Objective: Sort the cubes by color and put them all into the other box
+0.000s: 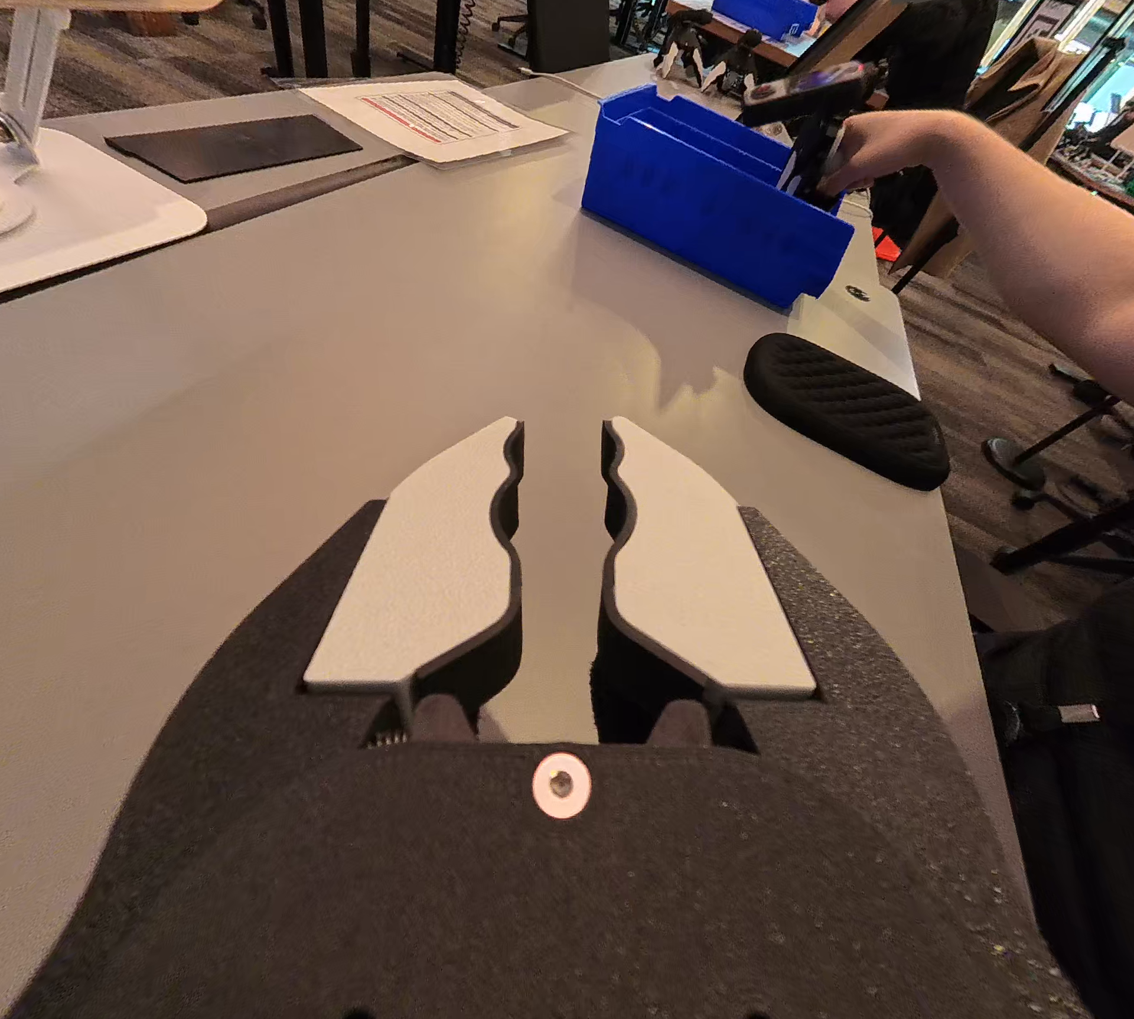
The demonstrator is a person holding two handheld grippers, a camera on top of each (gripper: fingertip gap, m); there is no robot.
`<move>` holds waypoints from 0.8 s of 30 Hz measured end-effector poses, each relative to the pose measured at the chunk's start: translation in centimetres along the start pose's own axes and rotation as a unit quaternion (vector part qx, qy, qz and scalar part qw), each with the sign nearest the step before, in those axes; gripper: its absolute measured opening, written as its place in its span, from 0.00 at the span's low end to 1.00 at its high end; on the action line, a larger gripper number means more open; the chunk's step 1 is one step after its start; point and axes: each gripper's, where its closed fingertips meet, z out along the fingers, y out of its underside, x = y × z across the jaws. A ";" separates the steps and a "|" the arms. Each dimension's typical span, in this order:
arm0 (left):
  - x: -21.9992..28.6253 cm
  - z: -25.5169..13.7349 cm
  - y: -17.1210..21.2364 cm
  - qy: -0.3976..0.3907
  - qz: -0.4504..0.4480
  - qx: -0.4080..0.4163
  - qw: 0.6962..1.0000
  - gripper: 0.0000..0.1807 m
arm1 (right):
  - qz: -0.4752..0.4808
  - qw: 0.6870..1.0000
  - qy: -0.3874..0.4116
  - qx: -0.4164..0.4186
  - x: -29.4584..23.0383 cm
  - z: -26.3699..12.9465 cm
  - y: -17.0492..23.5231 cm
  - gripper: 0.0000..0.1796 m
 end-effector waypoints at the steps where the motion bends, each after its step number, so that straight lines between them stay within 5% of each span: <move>1: 0.1 0.0 0.0 0.002 0.000 0.000 1.000 0.13 | 0.002 1.000 -0.004 0.000 -0.1 0.1 0.0 0.12; 9: 0.3 -0.4 -0.5 0.009 -0.006 0.008 1.000 0.13 | 0.006 1.000 0.007 0.022 0.1 -1.4 -0.2 0.15; 16: 0.2 -1.0 -1.2 0.004 0.001 0.022 1.000 0.12 | 0.007 0.978 0.077 0.196 0.0 -12.6 -3.7 0.16; 19: -0.2 -1.2 -1.5 -0.003 0.007 0.029 1.000 0.12 | -0.006 0.932 0.093 0.351 -3.4 -20.5 -7.2 0.16; 24: -1.4 -1.9 -2.1 -0.029 0.032 0.049 0.998 0.11 | -0.045 0.785 0.045 0.616 -13.8 -32.6 -12.3 0.25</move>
